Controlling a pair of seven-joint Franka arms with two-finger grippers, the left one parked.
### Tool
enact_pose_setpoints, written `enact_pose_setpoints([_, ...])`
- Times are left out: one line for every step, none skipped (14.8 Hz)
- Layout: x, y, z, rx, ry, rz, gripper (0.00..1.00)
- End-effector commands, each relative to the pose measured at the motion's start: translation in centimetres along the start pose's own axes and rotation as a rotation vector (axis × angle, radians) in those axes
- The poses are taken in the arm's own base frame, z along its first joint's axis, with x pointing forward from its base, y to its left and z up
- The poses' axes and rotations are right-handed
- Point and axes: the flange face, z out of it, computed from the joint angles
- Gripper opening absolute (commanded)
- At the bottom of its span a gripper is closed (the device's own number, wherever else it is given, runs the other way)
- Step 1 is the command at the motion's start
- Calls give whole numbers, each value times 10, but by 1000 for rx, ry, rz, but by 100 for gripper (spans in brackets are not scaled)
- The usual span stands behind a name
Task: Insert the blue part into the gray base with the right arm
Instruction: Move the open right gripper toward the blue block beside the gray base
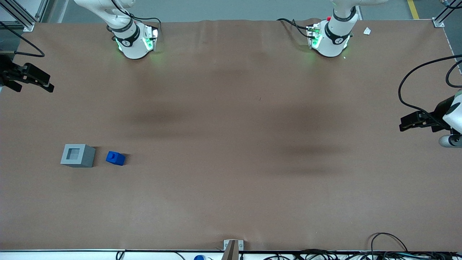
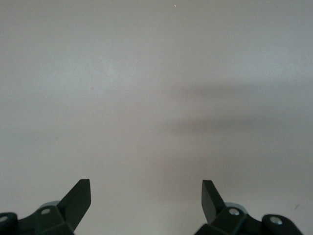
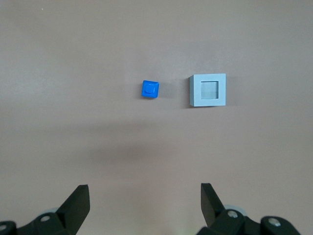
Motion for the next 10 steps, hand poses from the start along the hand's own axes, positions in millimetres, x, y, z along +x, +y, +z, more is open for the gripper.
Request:
enact_pose_setpoints([4, 1, -2, 4, 10, -1, 100])
enact_pose_setpoints([4, 0, -2, 4, 10, 4, 100])
enact_pose_setpoints([4, 0, -4, 3, 13, 2, 100])
enact_pose_setpoints([4, -2, -4, 0, 13, 1, 100])
enact_pose_setpoints([4, -1, -4, 0, 13, 2, 100])
enact_pose_setpoints([4, 2, -4, 6, 13, 8, 100])
enact_pose_setpoints([4, 2, -3, 7, 13, 8, 100])
enact_pose_setpoints([5, 2, -3, 7, 19, 10, 100])
enact_pose_setpoints([6, 2, 0, 7, 13, 9, 100])
enact_pose_setpoints([6, 1, 1, 6, 10, 4, 100])
